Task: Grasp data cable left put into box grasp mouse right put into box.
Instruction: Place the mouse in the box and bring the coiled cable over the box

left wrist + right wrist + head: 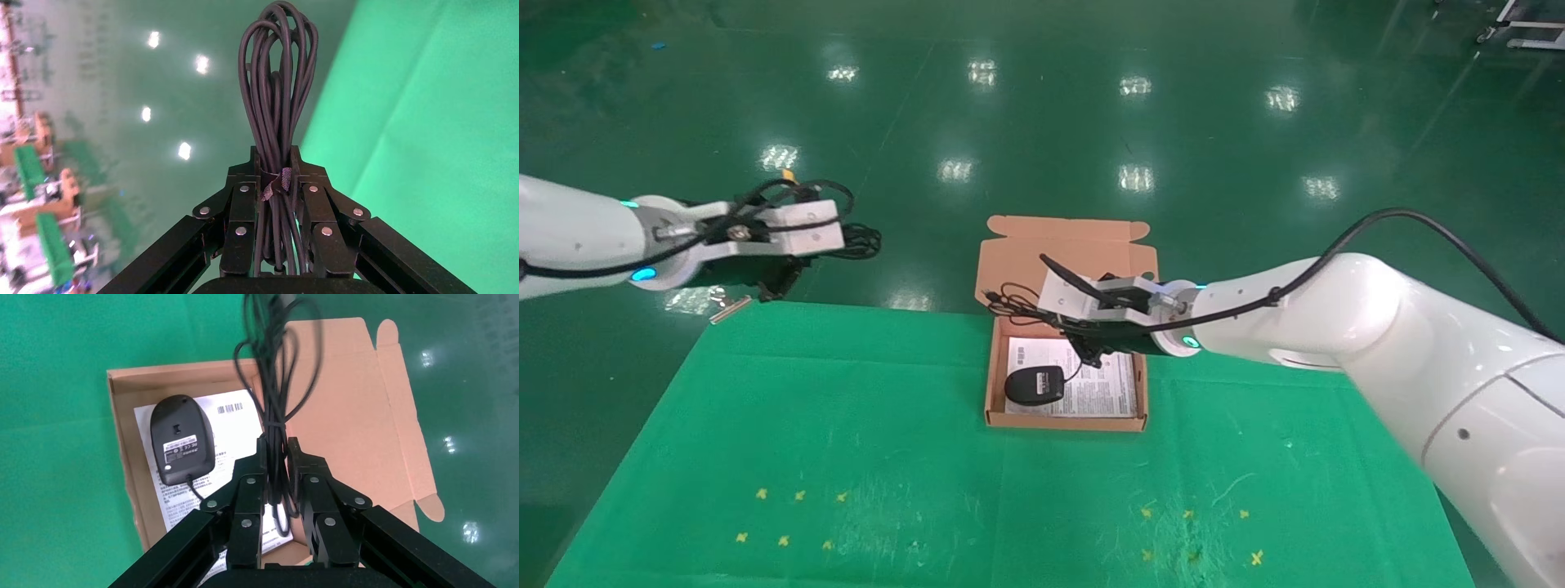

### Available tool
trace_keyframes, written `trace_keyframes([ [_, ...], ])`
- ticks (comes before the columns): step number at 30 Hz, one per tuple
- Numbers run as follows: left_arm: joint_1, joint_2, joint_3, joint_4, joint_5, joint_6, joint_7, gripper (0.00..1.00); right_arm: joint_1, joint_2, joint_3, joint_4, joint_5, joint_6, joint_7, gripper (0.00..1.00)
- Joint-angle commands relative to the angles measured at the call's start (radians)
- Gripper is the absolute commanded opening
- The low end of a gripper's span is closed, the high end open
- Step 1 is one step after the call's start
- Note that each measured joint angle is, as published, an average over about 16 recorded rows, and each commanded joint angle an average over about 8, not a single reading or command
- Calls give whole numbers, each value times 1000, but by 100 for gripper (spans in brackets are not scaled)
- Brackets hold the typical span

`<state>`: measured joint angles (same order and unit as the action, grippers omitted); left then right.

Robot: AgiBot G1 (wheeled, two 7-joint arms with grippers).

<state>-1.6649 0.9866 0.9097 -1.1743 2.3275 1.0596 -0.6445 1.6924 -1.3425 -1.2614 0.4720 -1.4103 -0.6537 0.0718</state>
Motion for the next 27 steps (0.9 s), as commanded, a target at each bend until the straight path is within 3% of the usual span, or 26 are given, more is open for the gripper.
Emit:
trace_keyframes([
  [1, 6, 5, 1, 1, -9, -2, 3, 0, 0, 7, -4, 14, 1, 0, -1, 100],
  [9, 40, 112, 23, 147, -63, -101, 111, 0, 1, 47, -18, 25, -10, -23, 9, 100],
  [17, 66, 279, 37, 395, -142, -272, 300, 0, 38, 151, -15, 30, -23, -33, -8, 100],
  [22, 76, 360, 42, 527, -229, -366, 433, 0, 62, 226, -16, 48, -35, -41, -16, 100],
  [27, 89, 381, 73, 563, -351, -417, 545, 0, 76, 295, -17, 77, -44, -51, -17, 100],
])
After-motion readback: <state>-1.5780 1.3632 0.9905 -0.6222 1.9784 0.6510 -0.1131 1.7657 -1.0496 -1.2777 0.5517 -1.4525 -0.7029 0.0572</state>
